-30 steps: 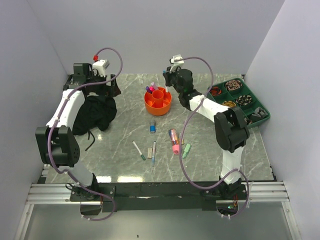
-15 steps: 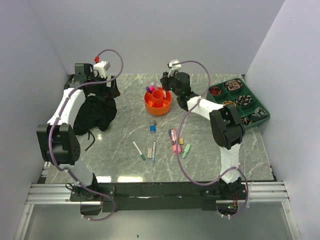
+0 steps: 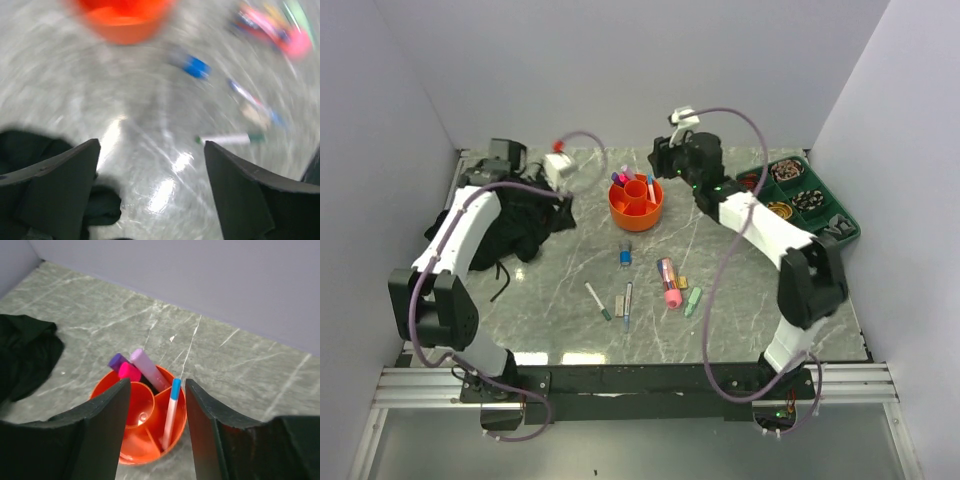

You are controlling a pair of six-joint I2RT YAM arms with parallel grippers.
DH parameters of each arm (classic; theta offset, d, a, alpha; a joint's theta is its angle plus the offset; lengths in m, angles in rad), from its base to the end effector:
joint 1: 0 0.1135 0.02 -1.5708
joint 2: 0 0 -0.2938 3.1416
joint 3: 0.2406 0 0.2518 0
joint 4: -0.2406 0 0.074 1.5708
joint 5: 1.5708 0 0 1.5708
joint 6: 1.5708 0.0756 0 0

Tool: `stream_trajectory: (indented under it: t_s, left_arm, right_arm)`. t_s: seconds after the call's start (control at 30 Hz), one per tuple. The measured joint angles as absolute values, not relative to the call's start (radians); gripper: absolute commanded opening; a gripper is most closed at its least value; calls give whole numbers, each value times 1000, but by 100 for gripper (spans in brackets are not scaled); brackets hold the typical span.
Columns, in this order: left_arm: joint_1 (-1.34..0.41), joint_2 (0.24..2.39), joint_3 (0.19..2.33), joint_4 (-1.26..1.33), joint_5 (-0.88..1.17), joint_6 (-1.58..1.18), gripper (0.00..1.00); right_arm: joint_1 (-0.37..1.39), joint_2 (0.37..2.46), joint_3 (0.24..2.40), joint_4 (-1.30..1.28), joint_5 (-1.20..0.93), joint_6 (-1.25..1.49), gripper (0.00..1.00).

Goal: Sort the stationery into containers
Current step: Place the pen in the storage box, then pick up the pen from the center of the board.

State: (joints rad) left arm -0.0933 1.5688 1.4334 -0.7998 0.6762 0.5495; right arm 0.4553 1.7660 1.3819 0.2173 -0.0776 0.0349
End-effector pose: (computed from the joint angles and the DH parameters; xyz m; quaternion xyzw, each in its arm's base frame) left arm 0.3428 -0.0796 0.3267 0.3814 0.8175 -0.2403 0.3584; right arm 0.4227 0.2135 0.3409 -0.1837 0.7410 0.1853 0.6188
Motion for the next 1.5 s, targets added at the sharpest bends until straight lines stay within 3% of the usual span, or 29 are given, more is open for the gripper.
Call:
stream_trajectory:
  t_s: [0.07,0.17,0.27,0.47,0.77,1.3,1.5]
  left_arm:
    - [-171,1551,1428,-891,687,706,78]
    - [-320,1554,1410,-1013,665,928,71]
    - [-435,1597,1382,-1087,642,1086,68]
    - [-534,1650,1266,-1055,532,1245,60]
    - [-660,1707,1213,-954,435,1299,44]
    - [-708,1734,1099,-895,369,1289,42]
    - [-733,1741,1068,-833,366,1260,32]
  right_arm:
    - [446,1692,1382,154,-96,32,59]
    - [400,1599,1383,44,-146,54,62]
    - [323,1552,1361,-43,-214,77,70]
    - [229,1530,1256,-236,-281,53,71]
    - [123,1529,1230,-323,-349,43,66]
    - [71,1547,1242,-338,-404,44,63]
    - [71,1547,1242,-339,-406,44,62]
